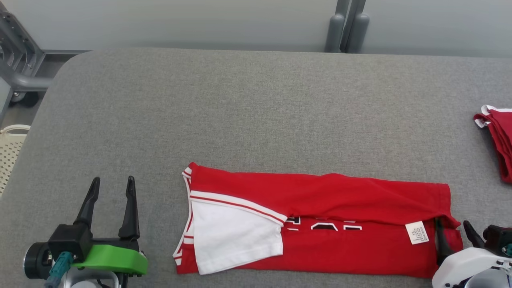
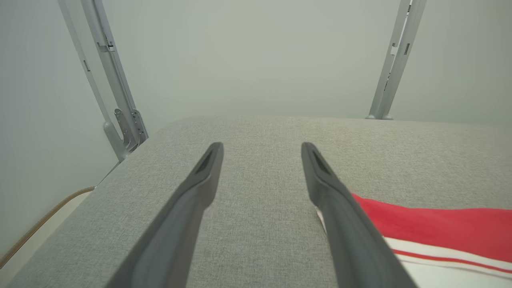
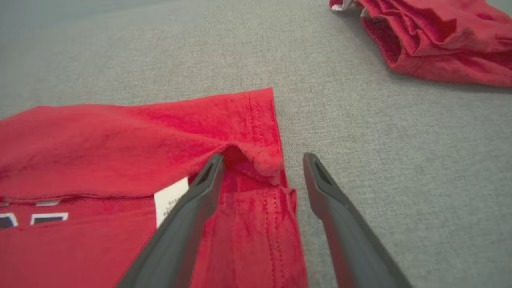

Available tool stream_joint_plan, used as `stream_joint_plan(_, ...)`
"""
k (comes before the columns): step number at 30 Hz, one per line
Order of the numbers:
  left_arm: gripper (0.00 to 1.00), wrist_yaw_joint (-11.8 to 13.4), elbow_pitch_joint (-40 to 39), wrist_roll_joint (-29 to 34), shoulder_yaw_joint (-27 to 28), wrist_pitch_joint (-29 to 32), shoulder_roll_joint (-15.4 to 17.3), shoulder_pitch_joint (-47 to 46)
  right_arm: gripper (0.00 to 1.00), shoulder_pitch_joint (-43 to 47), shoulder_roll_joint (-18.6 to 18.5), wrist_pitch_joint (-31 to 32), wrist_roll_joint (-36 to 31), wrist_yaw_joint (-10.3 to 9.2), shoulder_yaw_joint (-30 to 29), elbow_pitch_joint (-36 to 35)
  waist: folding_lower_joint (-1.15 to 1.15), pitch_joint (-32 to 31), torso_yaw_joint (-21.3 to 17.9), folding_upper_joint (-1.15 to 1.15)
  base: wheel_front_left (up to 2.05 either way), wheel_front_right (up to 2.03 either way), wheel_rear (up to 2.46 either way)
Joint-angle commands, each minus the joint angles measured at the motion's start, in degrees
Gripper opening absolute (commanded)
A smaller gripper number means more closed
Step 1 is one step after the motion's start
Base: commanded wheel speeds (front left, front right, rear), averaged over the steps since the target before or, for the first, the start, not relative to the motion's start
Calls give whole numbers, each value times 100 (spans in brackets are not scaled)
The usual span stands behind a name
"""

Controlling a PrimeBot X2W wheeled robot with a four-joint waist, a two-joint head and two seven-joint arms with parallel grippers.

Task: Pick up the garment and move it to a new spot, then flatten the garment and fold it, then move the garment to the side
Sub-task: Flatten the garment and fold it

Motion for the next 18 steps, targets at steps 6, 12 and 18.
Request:
stream_joint_plan(6, 100, -39, -14, 104, 55, -3, -51, -129, 100, -121, 44, 69, -112, -1, -87, 232, 0, 121, 81, 0, 0, 0, 0)
stream_joint_plan(12, 100, -66, 20, 137, 28, -3, -79, -120, 100, -137, 63, 139, -38, -1, -31, 323, 0, 130, 126, 0, 0, 0, 0)
stream_joint_plan(18, 100, -88, 75, 96, 24, -3, -24, 1, 100, 605, -417, 446, 413, -1, -51, -935, 0, 6, 16, 0, 0, 0, 0)
